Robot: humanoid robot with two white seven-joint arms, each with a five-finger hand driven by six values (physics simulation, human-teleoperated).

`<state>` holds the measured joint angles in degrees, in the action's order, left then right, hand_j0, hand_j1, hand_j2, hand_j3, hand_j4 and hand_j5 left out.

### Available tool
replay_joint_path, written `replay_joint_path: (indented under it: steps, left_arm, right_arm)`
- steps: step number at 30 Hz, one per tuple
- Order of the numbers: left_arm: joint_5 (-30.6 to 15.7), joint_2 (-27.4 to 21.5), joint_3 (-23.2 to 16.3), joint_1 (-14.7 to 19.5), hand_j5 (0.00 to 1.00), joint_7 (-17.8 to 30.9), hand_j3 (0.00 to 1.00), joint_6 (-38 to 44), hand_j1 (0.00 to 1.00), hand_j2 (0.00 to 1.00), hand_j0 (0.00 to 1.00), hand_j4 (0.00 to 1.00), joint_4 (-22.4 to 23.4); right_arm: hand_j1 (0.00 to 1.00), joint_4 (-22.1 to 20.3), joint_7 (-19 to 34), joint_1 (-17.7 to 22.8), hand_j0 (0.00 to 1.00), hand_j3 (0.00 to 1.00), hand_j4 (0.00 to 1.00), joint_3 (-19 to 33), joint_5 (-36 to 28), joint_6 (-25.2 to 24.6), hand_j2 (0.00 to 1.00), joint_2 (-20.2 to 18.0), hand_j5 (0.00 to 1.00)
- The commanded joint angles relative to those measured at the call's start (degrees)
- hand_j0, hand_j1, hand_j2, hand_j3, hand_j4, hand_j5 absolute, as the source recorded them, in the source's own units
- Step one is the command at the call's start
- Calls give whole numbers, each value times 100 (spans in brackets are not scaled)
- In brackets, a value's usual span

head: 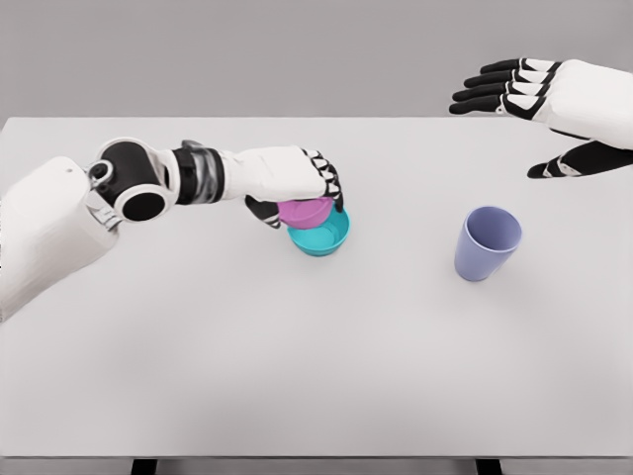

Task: Stacking bowl and cup with both arms

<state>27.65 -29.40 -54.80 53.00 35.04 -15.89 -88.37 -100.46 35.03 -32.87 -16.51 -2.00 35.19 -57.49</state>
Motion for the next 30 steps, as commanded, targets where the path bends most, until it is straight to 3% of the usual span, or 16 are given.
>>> replay_joint_path:
  steps: [1,24,30]
  left_arm:
    - [39,57,-14,0,73,-4,73,7,73,73,73,73,13]
    - [276,329,-31,-123,73,-4,73,16,73,73,73,73,92]
    - [276,312,-22,-149,73,-4,73,16,73,73,73,73,92]
  right_arm:
    - [100,0,-3,9,100,100,100,-2,-38,-19,100,-8,100]
    - [100,0,-3,114,100,100,100,51,-38,-19,100,-87,100]
    - [100,0,-3,132,100,100,100,42,-38,-19,100,-289,100]
